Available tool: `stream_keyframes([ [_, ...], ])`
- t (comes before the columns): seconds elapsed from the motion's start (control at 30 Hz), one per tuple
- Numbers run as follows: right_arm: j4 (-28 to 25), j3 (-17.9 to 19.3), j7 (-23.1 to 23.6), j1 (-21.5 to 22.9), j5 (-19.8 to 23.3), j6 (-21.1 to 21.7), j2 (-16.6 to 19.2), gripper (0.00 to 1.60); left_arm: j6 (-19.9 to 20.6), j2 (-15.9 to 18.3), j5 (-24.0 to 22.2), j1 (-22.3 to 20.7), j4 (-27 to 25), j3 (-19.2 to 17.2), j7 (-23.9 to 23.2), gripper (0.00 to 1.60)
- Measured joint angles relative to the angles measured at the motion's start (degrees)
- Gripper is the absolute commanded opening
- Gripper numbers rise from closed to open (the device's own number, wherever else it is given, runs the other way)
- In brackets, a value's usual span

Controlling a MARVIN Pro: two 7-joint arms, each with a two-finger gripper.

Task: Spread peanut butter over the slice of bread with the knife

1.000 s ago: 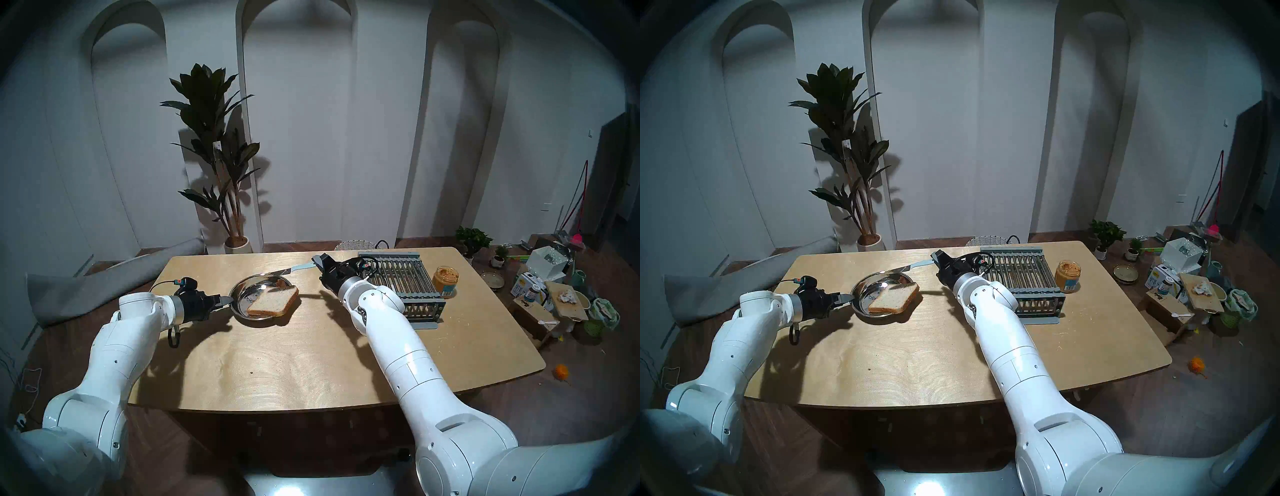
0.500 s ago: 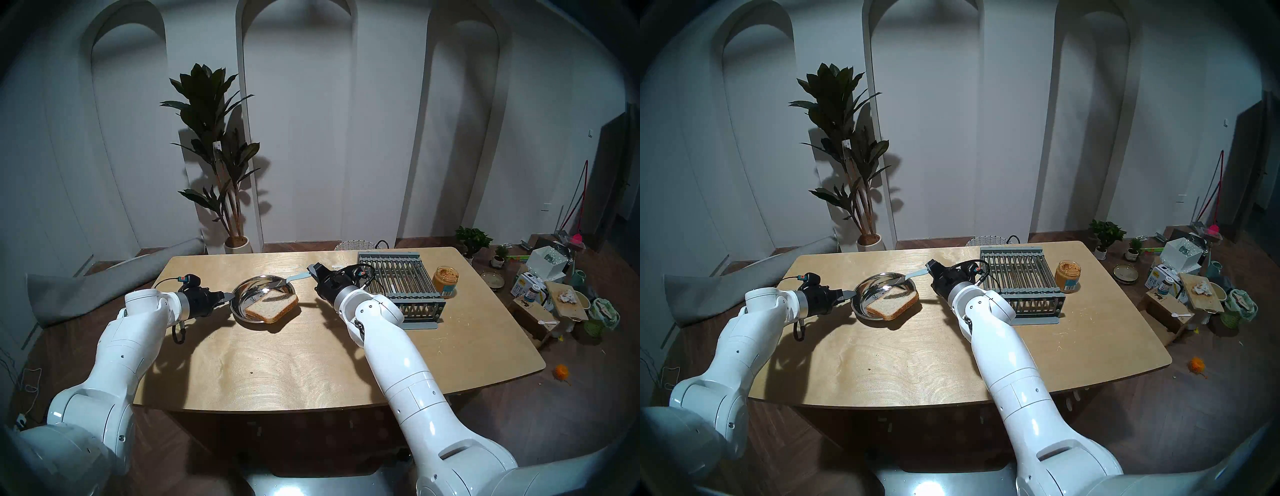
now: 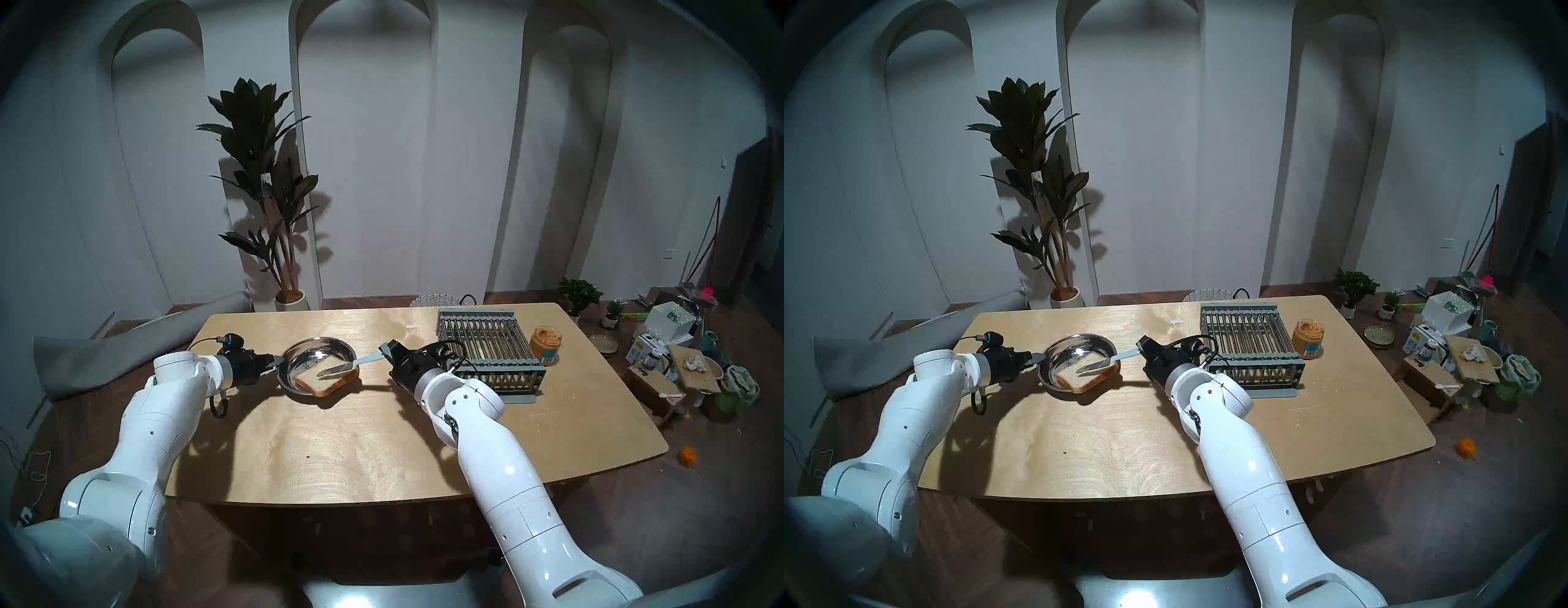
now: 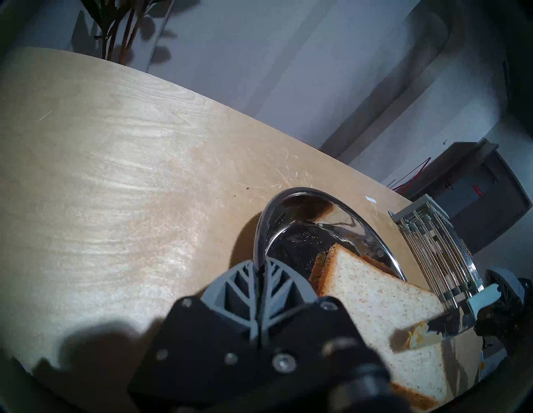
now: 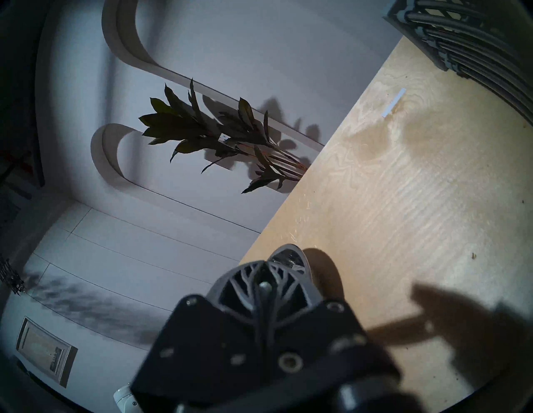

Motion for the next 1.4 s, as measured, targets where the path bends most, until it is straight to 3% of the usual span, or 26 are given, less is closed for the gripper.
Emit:
stream_keyframes([
  [0.27,0.05,-1.72,-2.04,-0.51,2.47,-2.64,0.15,0.00,0.09,-0.06,-0.13,0.41,-0.88,-0.14,0.64,0.00],
  [0.7,4.44,-3.61,-3.69,2.98,4.61,-6.45,-0.97,0.00,0.84,-0.20,-0.69,1.60,-2.48,-0.58,0.68,0.00],
  [1.03,9.09,-4.56,-3.56,3.59,2.51,-9.18,-1.16,0.00,1.08,-0.84,-1.15,2.02,-2.97,-1.26,1.99,0.00],
  [1.4,8.35,-5.66,-6.18,3.86,-0.33,-10.55,-0.70,0.00,0.66,-1.26,-1.39,1.67,-2.43,-1.30,2.44,0.00],
])
